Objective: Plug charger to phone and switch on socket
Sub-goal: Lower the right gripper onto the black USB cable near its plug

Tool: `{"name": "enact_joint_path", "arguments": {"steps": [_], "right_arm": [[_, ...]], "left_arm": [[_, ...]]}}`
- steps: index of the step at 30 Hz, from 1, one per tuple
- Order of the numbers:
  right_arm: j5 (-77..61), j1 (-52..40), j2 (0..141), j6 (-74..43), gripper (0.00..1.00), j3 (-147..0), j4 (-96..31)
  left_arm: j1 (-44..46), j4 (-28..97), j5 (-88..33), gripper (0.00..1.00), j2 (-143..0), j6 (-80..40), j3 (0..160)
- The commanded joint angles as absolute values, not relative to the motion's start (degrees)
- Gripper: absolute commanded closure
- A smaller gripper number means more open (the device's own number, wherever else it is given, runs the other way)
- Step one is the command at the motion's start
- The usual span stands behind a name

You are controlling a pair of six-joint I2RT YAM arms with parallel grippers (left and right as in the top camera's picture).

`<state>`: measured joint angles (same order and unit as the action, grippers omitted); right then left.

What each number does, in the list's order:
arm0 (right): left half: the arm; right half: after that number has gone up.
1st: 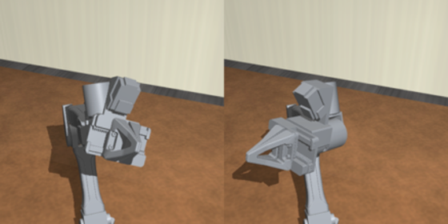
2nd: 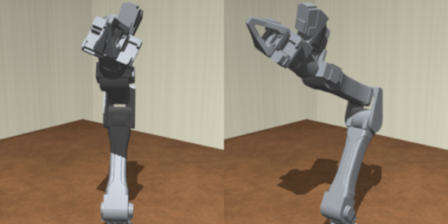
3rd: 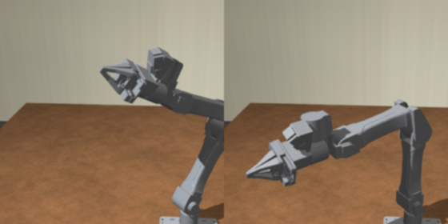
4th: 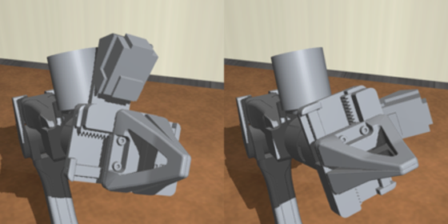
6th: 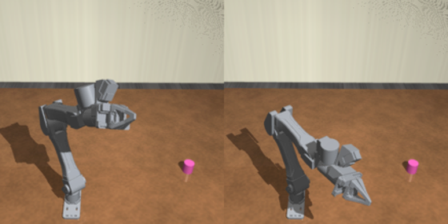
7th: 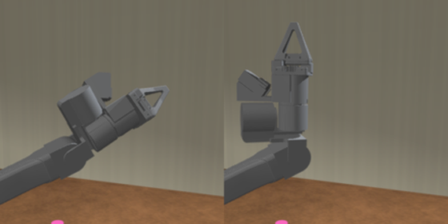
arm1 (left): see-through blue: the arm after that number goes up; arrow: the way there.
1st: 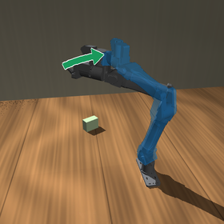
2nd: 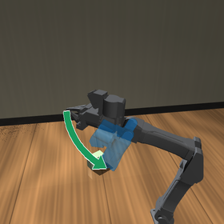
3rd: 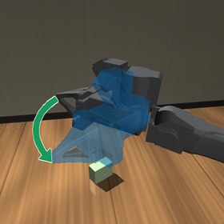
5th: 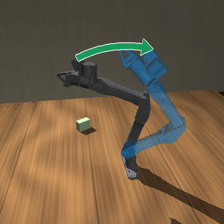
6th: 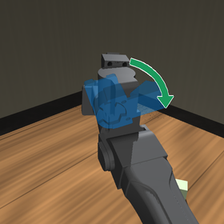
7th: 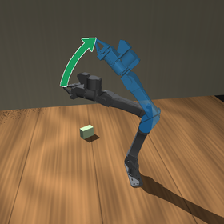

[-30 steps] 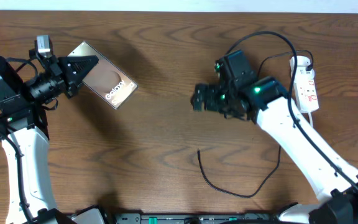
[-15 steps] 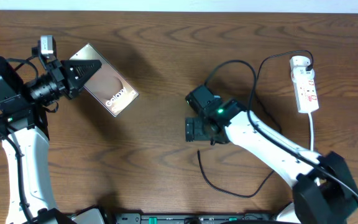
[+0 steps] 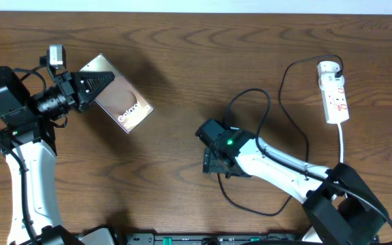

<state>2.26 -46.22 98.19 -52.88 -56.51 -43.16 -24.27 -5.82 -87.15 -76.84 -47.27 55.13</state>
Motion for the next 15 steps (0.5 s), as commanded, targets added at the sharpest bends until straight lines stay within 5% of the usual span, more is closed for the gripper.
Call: {"name": "enact_joint_path", "arguments": {"steps": [1, 7, 12, 15], "right_arm": [[3.09, -48.23, 98.54, -55.31, 0.14, -56.01, -42.96], [3.09, -49.6, 98.54, -56.38, 0.23, -54.76, -43.22], [3.07, -49.65, 98.54, -56.97, 0.55, -54.63, -43.2], [3.09, -49.65, 98.54, -57.01, 0.61, -54.63, -43.22]], "left_arm": [[-24.4, -6.11, -89.58, 0.93, -76.73, -44.8, 55.35], [-24.4, -6.13, -89.54, 0.93, -76.73, -44.56, 55.35], [-24.43, -6.13, -89.54, 0.93, -76.73, -44.56, 55.35], [-24.4, -6.13, -89.54, 0.93, -76.73, -44.56, 55.35]]}}
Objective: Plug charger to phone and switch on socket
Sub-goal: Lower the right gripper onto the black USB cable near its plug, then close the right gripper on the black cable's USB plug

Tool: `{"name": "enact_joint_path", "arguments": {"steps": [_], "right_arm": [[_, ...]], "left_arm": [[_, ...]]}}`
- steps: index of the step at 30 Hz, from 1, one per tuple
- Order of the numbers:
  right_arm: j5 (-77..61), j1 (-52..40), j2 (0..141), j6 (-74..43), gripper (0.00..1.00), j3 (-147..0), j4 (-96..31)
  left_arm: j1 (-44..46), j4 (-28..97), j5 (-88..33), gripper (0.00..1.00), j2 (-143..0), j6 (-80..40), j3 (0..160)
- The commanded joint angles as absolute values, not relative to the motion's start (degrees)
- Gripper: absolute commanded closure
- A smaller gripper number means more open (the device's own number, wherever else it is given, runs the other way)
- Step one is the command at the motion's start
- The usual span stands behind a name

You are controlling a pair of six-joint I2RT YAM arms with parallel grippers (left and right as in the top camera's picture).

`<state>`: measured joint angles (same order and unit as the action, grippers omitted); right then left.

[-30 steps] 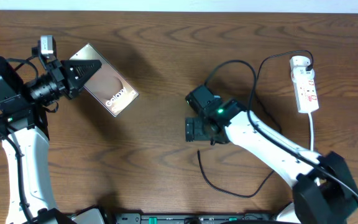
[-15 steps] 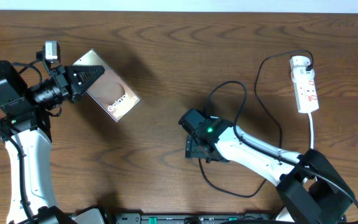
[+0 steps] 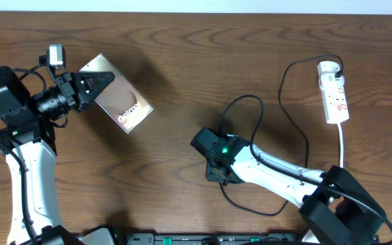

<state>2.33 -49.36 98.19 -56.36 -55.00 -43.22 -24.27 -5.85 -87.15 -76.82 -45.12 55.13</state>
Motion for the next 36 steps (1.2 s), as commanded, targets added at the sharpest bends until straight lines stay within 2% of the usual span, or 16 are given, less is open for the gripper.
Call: {"name": "enact_joint_path", "arguments": {"steps": [1, 4, 12, 27, 31, 36], "right_arm": [[3.09, -49.65, 98.54, -56.99, 0.61, -54.63, -43.22], [3.11, -49.67, 98.54, -56.99, 0.63, -54.63, -43.2], [3.11, -49.67, 98.59, -56.93, 0.59, -54.61, -43.0], [2.28, -50.3, 98.61, -53.49, 0.61, -52.99, -39.35], [1.04, -50.06, 98.61, -52.12, 0.64, -52.99, -39.11], [-3.73, -48.8, 99.59, -48.97, 0.64, -53.01, -38.74]], "left_arm": [[-24.43, -6.13, -89.54, 0.92, -76.73, -44.56, 55.35], [-24.43, -6.13, -89.54, 0.93, -76.73, -44.56, 55.35], [-24.43, -6.13, -89.54, 0.93, -76.73, -44.56, 55.35], [-24.4, -6.13, -89.56, 0.93, -76.73, -44.56, 55.35], [-24.43, -6.13, -89.54, 0.93, -76.73, -44.56, 55.35], [-24.43, -6.13, -89.54, 0.92, -76.73, -44.56, 55.35]]}}
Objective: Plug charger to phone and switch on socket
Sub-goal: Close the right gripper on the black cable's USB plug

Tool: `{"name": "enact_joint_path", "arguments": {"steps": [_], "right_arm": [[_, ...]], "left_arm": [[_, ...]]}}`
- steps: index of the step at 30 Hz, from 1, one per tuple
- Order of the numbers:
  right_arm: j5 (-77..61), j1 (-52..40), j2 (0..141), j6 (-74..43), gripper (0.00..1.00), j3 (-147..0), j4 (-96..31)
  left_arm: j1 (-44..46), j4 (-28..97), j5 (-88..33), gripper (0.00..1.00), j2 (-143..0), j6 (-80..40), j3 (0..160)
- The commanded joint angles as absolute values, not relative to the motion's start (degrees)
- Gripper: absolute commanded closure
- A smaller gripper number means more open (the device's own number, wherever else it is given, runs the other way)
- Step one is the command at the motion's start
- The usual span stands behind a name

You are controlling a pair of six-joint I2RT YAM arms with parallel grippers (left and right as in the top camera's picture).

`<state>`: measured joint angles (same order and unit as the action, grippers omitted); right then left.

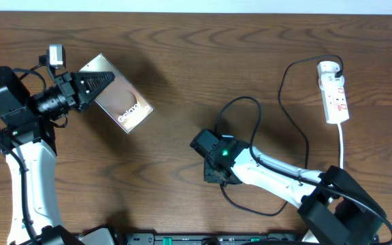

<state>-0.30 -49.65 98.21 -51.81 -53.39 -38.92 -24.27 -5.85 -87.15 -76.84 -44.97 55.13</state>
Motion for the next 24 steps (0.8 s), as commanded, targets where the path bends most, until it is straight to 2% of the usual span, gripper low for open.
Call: {"name": "enact_joint_path", "arguments": {"steps": [1, 7, 16, 24], "right_arm": [[-4.47, -48.49, 100.29, -48.95, 0.64, -53.01, -38.74], [-9.85, -45.12, 104.99, -46.52, 0.67, -53.6, -37.65], [-10.28, -44.29, 105.25, -46.19, 0.65, -53.67, -37.56], [-10.28, -44.34, 105.25, -46.22, 0.73, -53.67, -38.44]], "left_arm": [[-24.43, -6.13, -89.54, 0.93, -76.73, -44.56, 55.35], [-24.43, -6.13, -89.52, 0.93, -76.73, -44.56, 55.35], [-24.43, -6.13, -89.52, 0.93, -76.73, -43.46, 55.35], [-24.43, -6.13, -89.54, 0.92, -76.73, -43.48, 55.35]]}}
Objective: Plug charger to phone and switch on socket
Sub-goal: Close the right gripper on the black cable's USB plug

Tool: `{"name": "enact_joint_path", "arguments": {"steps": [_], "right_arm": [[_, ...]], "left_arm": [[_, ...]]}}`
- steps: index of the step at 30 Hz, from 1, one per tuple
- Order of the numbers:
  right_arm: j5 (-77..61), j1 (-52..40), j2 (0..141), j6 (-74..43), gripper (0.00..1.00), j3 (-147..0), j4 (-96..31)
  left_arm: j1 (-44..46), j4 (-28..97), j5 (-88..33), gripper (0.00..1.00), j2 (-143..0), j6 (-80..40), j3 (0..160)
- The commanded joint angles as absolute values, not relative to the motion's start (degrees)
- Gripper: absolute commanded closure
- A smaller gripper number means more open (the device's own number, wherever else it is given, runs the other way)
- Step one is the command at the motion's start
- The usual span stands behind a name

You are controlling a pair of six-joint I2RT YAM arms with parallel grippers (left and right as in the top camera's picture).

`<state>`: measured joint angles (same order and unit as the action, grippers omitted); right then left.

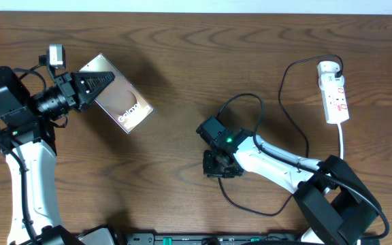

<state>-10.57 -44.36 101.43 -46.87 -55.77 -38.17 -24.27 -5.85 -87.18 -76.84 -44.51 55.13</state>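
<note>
A phone (122, 102) with "Galaxy" on its face is held tilted at the upper left. My left gripper (95, 83) is shut on its upper-left end. The white socket strip (334, 95) lies at the far right, with a charger plugged in at its top end. The black charger cable (282, 88) loops left across the table and runs into my right gripper (220, 167) at mid-table. That gripper points at the table's near edge and is closed around the cable. The plug tip is hidden under its fingers.
A second loop of the cable (250, 208) trails toward the front edge beneath the right arm. The strip's white lead (343, 146) runs down toward the right arm's base. Bare wooden table (182, 47) lies between phone and right gripper.
My right gripper has shifted slightly right and toward the back, and the cable loop above it moved with it. The left gripper and phone are where they were.
The left gripper held the phone still at the upper left throughout. The right gripper sat at mid-table on the cable, then lay a little lower and further left for two moments, and now is back near its first spot, the cable loop following each time.
</note>
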Motion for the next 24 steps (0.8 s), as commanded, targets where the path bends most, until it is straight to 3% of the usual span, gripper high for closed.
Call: {"name": "enact_joint_path", "arguments": {"steps": [1, 24], "right_arm": [[-10.28, -44.34, 105.25, -46.22, 0.75, -53.67, -38.44], [-10.28, -44.34, 105.25, -46.22, 0.9, -53.67, -38.52]], "left_arm": [[-24.43, -6.13, -89.54, 0.93, -76.73, -43.48, 55.35], [-24.43, -6.13, -89.54, 0.92, -76.73, -43.48, 55.35]]}}
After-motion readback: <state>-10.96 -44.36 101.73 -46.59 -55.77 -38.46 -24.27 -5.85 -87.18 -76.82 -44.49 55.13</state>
